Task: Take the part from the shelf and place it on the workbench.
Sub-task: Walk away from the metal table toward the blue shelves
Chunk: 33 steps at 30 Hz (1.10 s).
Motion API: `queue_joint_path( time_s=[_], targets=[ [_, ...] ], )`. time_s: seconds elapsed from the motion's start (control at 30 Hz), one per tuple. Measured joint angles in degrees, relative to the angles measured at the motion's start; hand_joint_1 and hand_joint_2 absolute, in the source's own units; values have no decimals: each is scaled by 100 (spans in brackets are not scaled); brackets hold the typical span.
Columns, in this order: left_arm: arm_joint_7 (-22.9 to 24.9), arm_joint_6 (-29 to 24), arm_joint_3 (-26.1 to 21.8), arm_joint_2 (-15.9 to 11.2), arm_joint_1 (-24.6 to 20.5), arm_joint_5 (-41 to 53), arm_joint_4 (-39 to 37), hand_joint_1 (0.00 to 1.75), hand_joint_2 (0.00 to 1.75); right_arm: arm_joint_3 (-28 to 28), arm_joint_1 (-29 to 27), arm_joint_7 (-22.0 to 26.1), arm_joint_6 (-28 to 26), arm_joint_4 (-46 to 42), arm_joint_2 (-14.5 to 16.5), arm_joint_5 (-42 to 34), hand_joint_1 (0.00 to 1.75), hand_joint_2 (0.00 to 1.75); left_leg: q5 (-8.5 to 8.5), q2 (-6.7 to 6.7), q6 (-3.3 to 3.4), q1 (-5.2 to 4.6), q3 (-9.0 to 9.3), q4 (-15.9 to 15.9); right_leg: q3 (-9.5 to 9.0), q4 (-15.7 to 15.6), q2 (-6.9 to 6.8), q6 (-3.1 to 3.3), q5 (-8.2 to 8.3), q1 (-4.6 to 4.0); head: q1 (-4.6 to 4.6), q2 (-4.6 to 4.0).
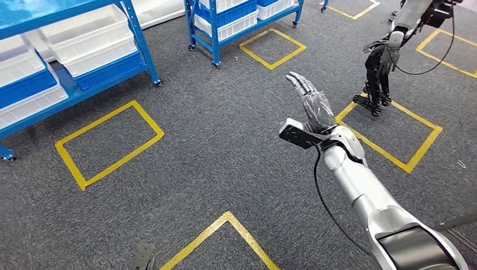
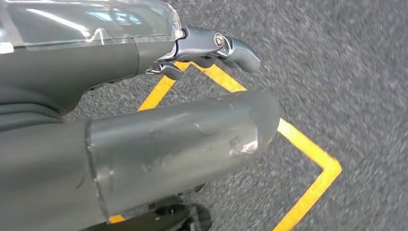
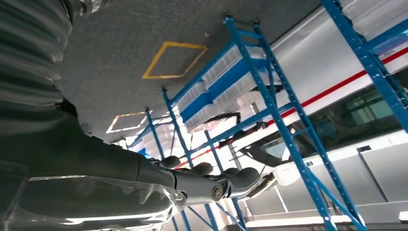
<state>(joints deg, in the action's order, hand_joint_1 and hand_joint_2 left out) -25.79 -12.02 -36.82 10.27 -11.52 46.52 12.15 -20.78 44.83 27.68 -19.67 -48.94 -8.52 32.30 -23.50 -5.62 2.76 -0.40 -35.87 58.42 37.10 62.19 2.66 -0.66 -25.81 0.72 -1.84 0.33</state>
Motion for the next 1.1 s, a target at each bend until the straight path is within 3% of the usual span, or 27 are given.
queue_joint_path(
  time_s=[0.07,0.13,0.2,0.27,0.33,0.37,0.4,0.43,0.5,0.57,0.63,0.67,0.73,0.8,0.83,0.87,0.9,0.93,1.0,1.03,1.1],
  targets=[
    [13,11,-10,-10,-25,-13,0,0,0,83,-48,-8,-21,2,-9,34,0,175,-4,-110,-41,10,-32,12,-132,-287,94,19,49,-14,3,0],
    [29,18,-22,-32,-19,-14,0,0,0,119,-87,-14,-44,2,-4,69,0,175,0,-196,-99,21,-51,-3,-162,-323,-27,46,56,-13,4,0],
    [41,19,-31,-56,-11,-13,0,0,0,131,-102,-14,-60,-5,16,85,0,175,-122,29,-156,-6,-119,148,-209,-382,-152,100,73,15,1,0],
    [49,19,-37,-68,-31,-14,0,0,0,155,-120,-16,-64,-9,20,90,0,175,-443,380,-208,-5,-376,719,-243,-418,-286,148,71,19,-2,0],
    [54,17,-43,-70,-43,-16,0,0,0,180,-152,-19,-59,-7,15,105,0,175,-718,494,-257,43,-718,1421,-249,-411,-427,165,51,10,-4,0],
    [54,11,-46,-70,-44,-19,0,0,0,186,-169,-20,-49,-3,15,124,0,175,-725,511,-279,65,-799,1573,-250,-403,-499,163,38,10,-4,0],
    [50,2,-48,-72,-45,-23,0,0,0,188,-180,-20,-36,4,15,149,0,175,-625,529,-295,82,-767,1500,-254,-392,-567,154,23,12,-5,0],
    [45,-8,-50,-73,-51,-27,0,0,0,188,-186,-20,-17,12,16,176,0,175,-444,571,-304,94,-625,1216,-262,-376,-634,140,1,15,-5,0],
    [31,-21,-54,-73,-83,-34,0,0,0,188,-182,-20,16,36,20,237,0,175,-136,778,-289,74,-233,440,-289,-340,-762,92,-53,-1,-5,0],
    [14,-23,-57,-70,-118,-40,0,0,0,189,-178,-26,30,72,24,288,0,175,-65,892,-231,31,-45,63,-316,-325,-880,39,-93,-36,-2,0],
    [4,-30,-65,-68,-121,-51,0,0,0,187,-186,-32,22,110,50,314,0,175,-69,779,-157,13,-28,38,-351,-339,-999,-15,-115,-47,2,0],
    [4,-35,-69,-62,-111,-57,0,0,0,185,-200,-32,11,128,66,318,0,175,-58,712,-124,19,-10,13,-370,-323,-983,-49,-148,-33,2,0],
    [5,-47,-75,-40,-103,-66,0,0,0,192,-254,-22,-41,186,80,320,0,175,-30,589,-47,44,37,-43,-273,-25,-715,-99,-361,6,4,0],
    [7,-56,-78,-8,-92,-66,0,0,0,217,-372,1,-119,290,61,312,0,175,-25,452,0,54,48,-58,69,683,-385,-118,-704,26,7,0],
    [10,-56,-79,6,-78,-62,0,0,0,231,-459,22,-155,353,48,303,0,175,-27,372,9,51,49,-54,266,1032,-323,-122,-822,25,8,0],
    [15,-58,-83,16,-57,-51,0,0,0,244,-564,57,-190,421,43,293,0,175,-31,288,13,46,50,-48,403,1235,-297,-120,-840,21,7,0],
    [19,-62,-86,24,-36,-38,0,0,0,259,-671,110,-229,490,39,282,0,175,-34,205,14,42,51,-38,444,1231,-283,-111,-746,18,7,0],
    [23,-68,-92,30,-20,-25,0,0,0,278,-774,174,-273,571,41,273,0,175,-39,120,10,40,52,-27,374,1004,-259,-94,-552,16,7,0],
    [23,-85,-103,53,-6,-10,0,0,0,332,-954,282,-384,764,50,260,0,175,-57,-36,-12,34,47,-3,51,224,-66,-44,-137,22,5,0],
    [23,-97,-112,63,-5,-11,0,0,0,365,-1042,314,-453,881,61,254,0,175,-66,-104,-32,35,40,9,-84,-84,39,-27,-27,26,5,0],
    [22,-120,-142,76,11,-14,0,0,0,431,-1248,336,-616,1164,127,246,0,175,-72,-227,-93,58,24,5,-199,-303,118,-1,-23,8,7,0]
  ],
)
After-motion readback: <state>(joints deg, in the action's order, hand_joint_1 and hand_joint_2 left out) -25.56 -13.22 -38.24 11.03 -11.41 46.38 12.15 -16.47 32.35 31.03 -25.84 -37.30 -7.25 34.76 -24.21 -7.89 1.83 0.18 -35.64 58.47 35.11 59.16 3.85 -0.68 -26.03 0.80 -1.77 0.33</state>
